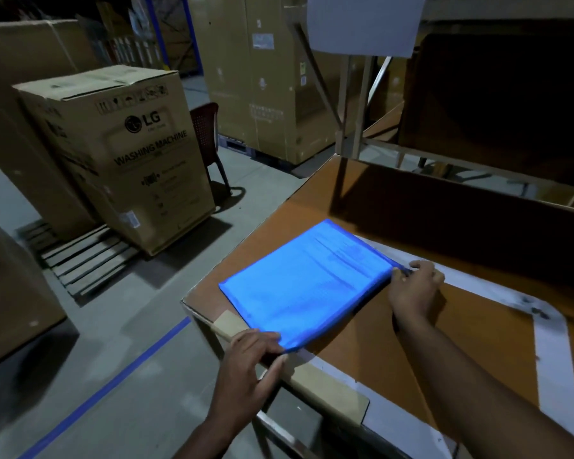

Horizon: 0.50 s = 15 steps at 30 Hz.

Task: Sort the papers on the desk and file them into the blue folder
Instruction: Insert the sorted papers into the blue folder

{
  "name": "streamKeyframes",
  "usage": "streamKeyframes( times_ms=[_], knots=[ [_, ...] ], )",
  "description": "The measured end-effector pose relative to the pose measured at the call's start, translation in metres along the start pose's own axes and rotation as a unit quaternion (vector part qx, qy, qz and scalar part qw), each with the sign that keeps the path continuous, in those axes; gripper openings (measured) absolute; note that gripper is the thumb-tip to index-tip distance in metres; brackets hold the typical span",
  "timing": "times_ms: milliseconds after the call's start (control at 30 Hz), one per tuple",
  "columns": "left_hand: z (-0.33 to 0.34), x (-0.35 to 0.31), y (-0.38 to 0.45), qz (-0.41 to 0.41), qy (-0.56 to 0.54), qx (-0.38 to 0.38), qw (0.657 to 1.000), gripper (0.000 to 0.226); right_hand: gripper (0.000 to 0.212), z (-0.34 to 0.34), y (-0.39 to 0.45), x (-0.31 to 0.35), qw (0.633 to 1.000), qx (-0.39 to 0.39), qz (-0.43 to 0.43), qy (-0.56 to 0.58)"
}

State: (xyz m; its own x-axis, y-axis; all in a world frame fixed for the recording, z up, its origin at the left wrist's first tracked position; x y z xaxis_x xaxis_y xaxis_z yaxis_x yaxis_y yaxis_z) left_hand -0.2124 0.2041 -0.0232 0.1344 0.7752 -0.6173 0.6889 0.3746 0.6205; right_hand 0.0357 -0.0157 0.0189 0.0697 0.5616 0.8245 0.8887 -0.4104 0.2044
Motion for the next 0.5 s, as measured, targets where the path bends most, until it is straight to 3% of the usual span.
streamKeyframes(
  times_ms=[133,233,367,500],
  knots=[
    [0.018,-0.027,0.021,-0.03,-0.073,-0.027,0.997,0.004,0.055,0.0,-0.047,0.003,0.98,0.1,0.128,0.113],
    [0.038,-0.049,0.032,0.007,-0.101,0.021,0.995,0.006,0.05,-0.003,-0.081,0.001,0.949,0.183,0.176,0.188],
    [0.064,-0.066,0.033,0.049,-0.129,0.153,0.979,0.022,0.055,-0.021,-0.083,-0.011,0.964,0.15,0.136,0.175],
    [0.076,-0.037,0.054,0.017,-0.079,0.105,0.991,0.047,0.05,-0.056,-0.071,-0.042,0.981,0.112,0.101,0.118]
  ],
)
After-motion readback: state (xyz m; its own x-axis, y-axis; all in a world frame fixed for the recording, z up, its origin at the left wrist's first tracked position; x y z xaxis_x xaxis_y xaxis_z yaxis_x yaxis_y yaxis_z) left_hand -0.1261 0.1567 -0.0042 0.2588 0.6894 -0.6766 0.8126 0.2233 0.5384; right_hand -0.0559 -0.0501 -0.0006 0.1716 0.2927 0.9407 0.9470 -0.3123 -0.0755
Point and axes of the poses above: each hand's wrist, its own y-axis towards the middle knuckle, its own z-axis out of the palm, x = y × z, the point moved 2 cm from there along y, towards the middle knuckle, and after that the axes turned 10 degrees about -x, right-handed, at the moved point
